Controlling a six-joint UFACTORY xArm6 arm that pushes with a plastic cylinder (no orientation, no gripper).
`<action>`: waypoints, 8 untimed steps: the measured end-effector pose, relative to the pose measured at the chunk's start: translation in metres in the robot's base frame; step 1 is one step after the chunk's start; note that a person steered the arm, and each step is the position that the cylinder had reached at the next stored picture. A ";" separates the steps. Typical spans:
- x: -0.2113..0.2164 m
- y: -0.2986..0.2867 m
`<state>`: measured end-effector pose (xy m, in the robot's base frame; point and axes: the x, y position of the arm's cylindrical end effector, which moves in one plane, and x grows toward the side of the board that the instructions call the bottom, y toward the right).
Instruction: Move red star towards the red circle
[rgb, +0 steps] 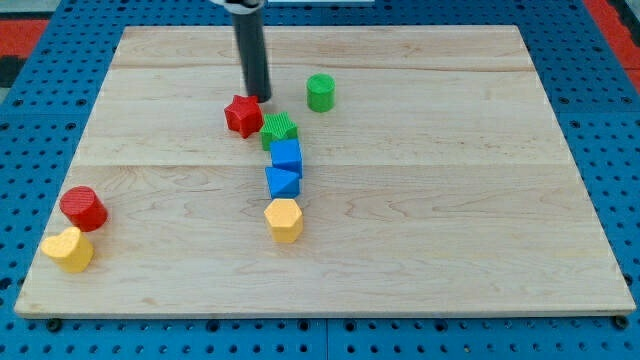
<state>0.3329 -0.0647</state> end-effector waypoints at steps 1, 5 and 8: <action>0.019 -0.026; 0.003 -0.039; 0.090 -0.139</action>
<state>0.4225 -0.2038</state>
